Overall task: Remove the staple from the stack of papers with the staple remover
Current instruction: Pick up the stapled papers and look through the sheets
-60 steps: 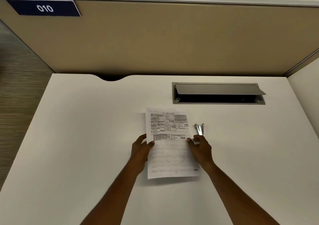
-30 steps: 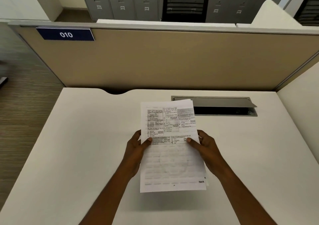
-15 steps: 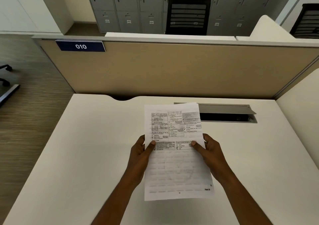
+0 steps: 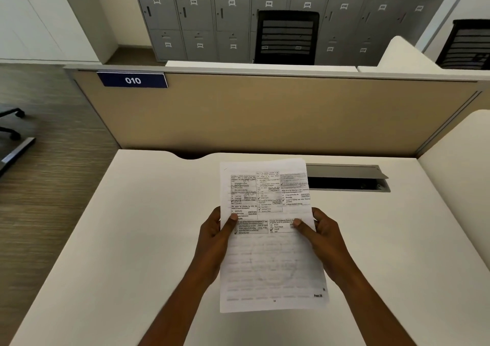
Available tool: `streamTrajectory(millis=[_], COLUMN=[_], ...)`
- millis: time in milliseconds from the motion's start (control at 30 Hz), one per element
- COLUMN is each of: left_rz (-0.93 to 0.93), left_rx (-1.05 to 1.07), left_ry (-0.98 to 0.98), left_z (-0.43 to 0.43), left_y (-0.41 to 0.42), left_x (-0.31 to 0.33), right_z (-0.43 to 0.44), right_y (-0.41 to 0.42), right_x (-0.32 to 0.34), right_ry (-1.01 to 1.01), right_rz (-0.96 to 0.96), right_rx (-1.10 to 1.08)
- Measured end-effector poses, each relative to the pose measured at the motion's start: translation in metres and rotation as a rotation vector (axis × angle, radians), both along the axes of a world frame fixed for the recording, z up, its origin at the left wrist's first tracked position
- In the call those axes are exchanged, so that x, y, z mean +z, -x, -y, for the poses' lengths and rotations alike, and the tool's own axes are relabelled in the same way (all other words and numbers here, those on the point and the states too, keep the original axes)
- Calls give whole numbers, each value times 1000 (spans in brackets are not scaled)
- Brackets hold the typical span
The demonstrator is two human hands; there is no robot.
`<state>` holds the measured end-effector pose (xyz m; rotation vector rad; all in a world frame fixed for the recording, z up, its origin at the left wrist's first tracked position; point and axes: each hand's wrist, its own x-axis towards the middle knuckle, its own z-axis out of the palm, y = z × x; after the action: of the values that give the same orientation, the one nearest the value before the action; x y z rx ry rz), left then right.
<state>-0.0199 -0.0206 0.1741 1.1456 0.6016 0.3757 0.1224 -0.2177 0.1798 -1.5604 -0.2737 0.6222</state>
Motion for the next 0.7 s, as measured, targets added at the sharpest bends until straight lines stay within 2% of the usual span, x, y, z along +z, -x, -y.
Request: streamTrajectory(millis=[500,700], left_rz=[20,-25], left_rx=[4,181], left_ry=[19,-42], left_z=[-3,-25], left_y=[4,-20], left_x=[21,50], right_z=[5,10], right_y=[10,14], right_x=[13,19], right_ry=[-33,-74], right_rz=[8,2], right_rx=[0,15])
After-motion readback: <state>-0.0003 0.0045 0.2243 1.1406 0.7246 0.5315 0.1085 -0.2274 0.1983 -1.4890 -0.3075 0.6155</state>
